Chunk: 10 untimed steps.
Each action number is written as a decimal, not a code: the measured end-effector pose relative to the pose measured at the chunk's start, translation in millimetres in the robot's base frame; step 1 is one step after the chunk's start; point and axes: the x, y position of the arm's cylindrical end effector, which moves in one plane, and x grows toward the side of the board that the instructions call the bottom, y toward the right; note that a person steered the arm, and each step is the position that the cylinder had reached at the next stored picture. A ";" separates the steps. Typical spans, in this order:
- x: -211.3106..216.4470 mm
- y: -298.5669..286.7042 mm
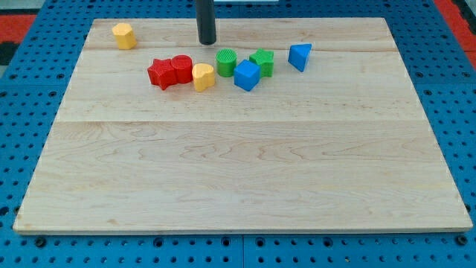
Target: Move the blue cube below the green circle
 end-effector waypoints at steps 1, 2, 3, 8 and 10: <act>62.3 51.8; 141.6 58.8; 141.8 92.6; 173.9 49.8; 159.1 19.3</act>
